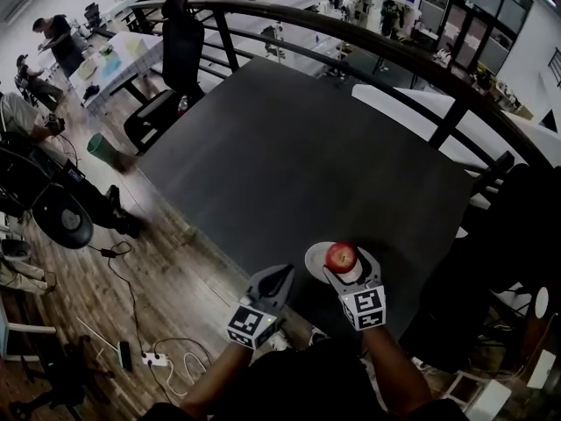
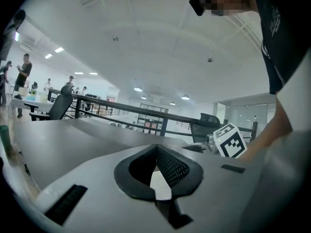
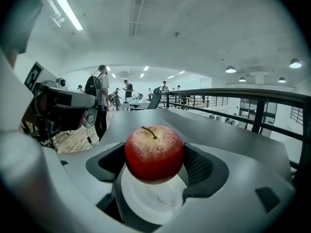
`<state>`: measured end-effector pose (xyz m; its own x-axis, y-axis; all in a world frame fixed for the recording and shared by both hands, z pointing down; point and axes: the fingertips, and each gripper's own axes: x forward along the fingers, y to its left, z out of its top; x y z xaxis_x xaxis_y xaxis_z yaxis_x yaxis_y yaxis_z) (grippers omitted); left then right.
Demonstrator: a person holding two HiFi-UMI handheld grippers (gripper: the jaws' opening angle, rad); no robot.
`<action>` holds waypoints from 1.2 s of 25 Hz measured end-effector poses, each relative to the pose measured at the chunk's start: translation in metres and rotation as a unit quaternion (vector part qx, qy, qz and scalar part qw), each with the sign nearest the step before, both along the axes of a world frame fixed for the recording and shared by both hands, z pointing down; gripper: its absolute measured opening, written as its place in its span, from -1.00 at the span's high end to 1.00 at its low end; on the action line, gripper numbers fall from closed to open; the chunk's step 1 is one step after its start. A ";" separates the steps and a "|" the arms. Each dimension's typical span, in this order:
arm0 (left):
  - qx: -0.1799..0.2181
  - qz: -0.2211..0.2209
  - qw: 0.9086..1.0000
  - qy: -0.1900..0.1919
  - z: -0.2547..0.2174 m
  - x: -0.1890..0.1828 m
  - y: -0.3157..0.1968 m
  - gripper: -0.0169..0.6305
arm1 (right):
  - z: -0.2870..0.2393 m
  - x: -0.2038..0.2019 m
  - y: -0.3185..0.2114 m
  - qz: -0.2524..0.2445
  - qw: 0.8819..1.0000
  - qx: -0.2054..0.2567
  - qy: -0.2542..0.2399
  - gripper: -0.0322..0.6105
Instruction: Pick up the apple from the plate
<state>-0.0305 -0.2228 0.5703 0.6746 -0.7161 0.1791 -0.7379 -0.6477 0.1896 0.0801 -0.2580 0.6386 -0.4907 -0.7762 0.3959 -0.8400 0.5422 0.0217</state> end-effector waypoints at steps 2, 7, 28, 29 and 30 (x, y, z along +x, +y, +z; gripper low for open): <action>0.009 0.001 1.000 0.006 -0.009 -0.001 0.001 0.88 | -0.017 -0.002 0.004 -0.005 1.000 0.018 -0.001 -0.34; 0.032 0.003 0.999 0.005 -0.028 -0.003 0.001 0.88 | -0.063 -0.008 0.009 -0.014 0.998 0.064 -0.007 -0.34; 0.119 -0.009 0.992 0.035 -0.105 -0.024 0.007 0.88 | -0.193 -0.048 0.039 -0.013 0.975 0.217 -0.042 -0.34; 0.120 -0.008 0.992 0.035 -0.106 -0.024 0.008 0.88 | -0.195 -0.047 0.039 -0.010 0.974 0.220 -0.043 -0.34; 0.121 -0.007 0.992 0.035 -0.106 -0.024 0.008 0.88 | -0.197 -0.046 0.040 -0.007 0.974 0.221 -0.044 -0.34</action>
<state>-0.0545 -0.2145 0.4640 0.6688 -0.7420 -0.0461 -0.7379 -0.6701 0.0806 0.0339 -0.2180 0.4418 -0.5187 -0.8547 -0.0201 -0.8423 0.5068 0.1838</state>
